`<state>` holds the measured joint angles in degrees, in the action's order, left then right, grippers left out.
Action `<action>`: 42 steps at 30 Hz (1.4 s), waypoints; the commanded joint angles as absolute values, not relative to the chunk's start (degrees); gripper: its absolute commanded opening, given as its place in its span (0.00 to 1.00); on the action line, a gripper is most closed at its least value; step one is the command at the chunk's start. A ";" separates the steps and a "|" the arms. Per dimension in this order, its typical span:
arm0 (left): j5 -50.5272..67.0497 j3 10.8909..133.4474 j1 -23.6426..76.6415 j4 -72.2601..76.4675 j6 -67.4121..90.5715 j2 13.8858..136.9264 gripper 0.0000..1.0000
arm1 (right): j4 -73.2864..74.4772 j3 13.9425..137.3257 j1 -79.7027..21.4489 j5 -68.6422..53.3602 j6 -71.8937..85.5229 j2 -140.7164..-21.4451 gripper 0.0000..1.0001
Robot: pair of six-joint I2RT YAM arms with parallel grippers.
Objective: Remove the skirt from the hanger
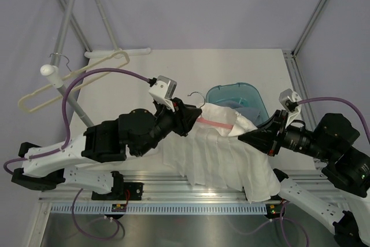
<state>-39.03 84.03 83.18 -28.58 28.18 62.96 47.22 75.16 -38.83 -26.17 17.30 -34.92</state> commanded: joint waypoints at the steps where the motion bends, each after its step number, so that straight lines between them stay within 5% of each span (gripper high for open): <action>1: -40.17 86.40 83.32 -26.54 29.88 63.28 0.27 | 39.55 75.15 -38.85 -26.72 17.75 -34.72 0.00; 31: -44.12 84.90 83.23 -27.42 30.59 68.55 0.32 | 37.97 74.00 -38.85 -28.30 20.48 -31.20 0.00; 35: -43.16 84.99 83.32 -27.42 30.59 68.99 0.12 | 37.53 73.74 -38.85 -27.95 20.48 -31.02 0.00; 36: -42.89 85.08 83.32 -27.60 30.59 69.17 0.00 | 37.62 73.83 -38.93 -27.86 20.39 -31.03 0.00; 40: -42.45 85.69 83.23 -28.21 30.32 69.26 0.00 | 38.40 73.83 -38.85 -25.50 20.21 -31.11 0.00; 42: -42.54 86.22 83.23 -28.65 29.97 69.00 0.00 | 39.89 73.74 -38.85 -23.39 20.30 -31.03 0.28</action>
<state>-41.63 84.12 83.24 -27.42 31.81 69.49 44.58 72.69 -38.83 -26.15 19.81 -31.77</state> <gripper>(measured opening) 0.024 0.204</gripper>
